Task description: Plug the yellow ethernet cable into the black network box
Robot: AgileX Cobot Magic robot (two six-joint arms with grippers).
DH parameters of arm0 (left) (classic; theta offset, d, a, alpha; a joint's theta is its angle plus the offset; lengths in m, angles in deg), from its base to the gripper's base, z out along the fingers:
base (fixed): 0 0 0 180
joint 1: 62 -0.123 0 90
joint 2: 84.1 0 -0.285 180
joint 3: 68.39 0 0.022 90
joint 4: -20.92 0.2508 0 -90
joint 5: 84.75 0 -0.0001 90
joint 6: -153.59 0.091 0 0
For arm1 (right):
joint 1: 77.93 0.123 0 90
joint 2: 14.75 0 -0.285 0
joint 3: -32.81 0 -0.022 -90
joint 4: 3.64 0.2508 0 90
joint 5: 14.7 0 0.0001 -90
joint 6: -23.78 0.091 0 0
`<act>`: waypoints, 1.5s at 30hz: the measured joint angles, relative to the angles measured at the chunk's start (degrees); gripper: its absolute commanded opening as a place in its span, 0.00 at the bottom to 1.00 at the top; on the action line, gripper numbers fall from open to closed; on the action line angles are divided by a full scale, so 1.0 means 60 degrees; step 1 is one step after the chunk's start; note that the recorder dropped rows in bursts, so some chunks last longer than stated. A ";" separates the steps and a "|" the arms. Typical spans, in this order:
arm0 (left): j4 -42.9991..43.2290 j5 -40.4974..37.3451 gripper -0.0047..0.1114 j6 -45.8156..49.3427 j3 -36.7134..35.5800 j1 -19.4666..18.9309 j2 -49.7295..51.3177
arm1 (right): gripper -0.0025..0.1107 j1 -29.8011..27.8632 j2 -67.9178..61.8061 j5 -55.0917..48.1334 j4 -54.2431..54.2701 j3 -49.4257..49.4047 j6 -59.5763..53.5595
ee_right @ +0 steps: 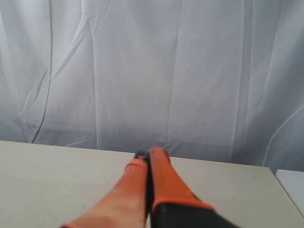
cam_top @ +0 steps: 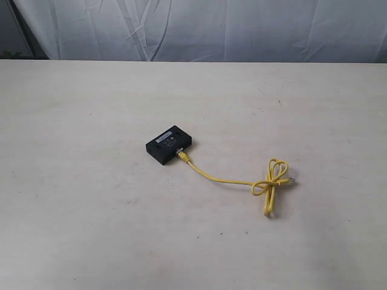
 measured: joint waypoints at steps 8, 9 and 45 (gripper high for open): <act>0.0223 0.0097 0.04 -0.0582 -0.1137 0.0000 -0.0451 | 0.02 0.0000 0.0000 0.0000 0.0000 0.0000 0.0000; 0.0241 0.0097 0.04 -0.0582 -0.1255 0.0000 -0.0497 | 0.02 0.0000 0.0000 0.0000 0.0000 0.0000 0.0000; 0.0427 -0.0476 0.04 -0.0880 -0.2023 0.0000 -0.1090 | 0.02 0.0000 0.0000 0.0000 0.0158 0.0000 0.0019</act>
